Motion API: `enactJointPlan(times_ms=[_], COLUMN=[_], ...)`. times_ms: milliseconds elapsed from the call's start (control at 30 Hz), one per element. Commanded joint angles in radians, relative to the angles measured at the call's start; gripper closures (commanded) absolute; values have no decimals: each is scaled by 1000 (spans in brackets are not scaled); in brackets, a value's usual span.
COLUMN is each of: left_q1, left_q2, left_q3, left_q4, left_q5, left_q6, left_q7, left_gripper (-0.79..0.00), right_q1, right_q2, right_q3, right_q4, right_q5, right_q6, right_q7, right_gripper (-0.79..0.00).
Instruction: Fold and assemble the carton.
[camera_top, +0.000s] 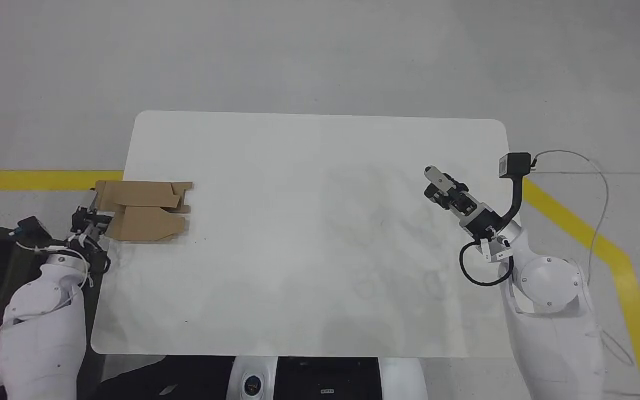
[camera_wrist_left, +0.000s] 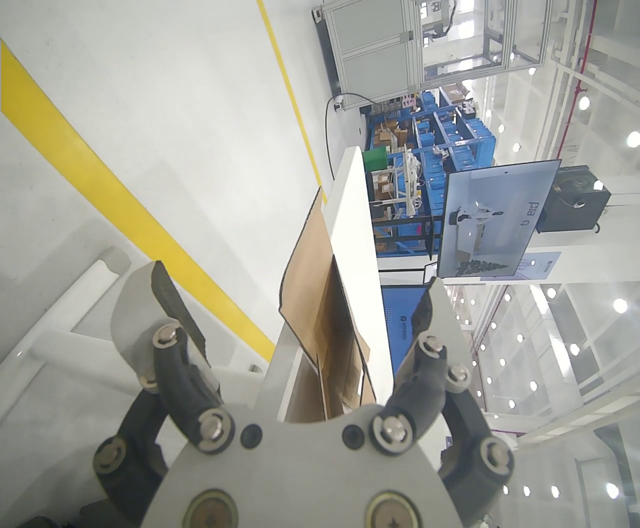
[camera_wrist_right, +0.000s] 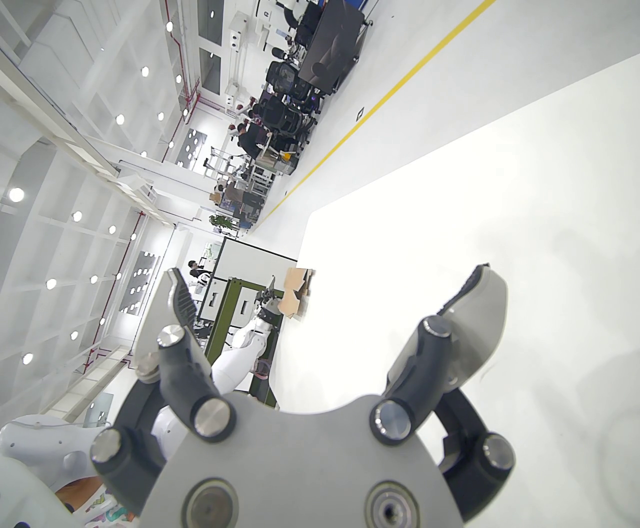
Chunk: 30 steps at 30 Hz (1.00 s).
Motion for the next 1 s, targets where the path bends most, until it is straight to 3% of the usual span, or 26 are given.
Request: enactJointPlan(times_ms=[0, 67, 100, 633, 967], left_q1=[-16, -27, -32, -73, -89], left_q2=[-1, -1, -1, 13, 17], left_q3=[9, 14, 15, -4, -32], left_q4=[15, 28, 34, 93, 29], left_q5=[-5, -8, -11, -118, -237], left_q6=[2, 2, 2, 75, 145], left_q7=[11, 15, 15, -62, -72], left_gripper=[-431, -86, 0, 0, 0], right_q1=[0, 0, 0, 0, 0], right_q2=[0, 0, 0, 0, 0], right_q3=[0, 0, 0, 0, 0], right_q4=[0, 0, 0, 0, 0], right_q5=[0, 0, 0, 0, 0], right_q6=[0, 0, 0, 0, 0], right_q7=[0, 0, 0, 0, 0], right_gripper=[-785, -785, -785, -785, -785])
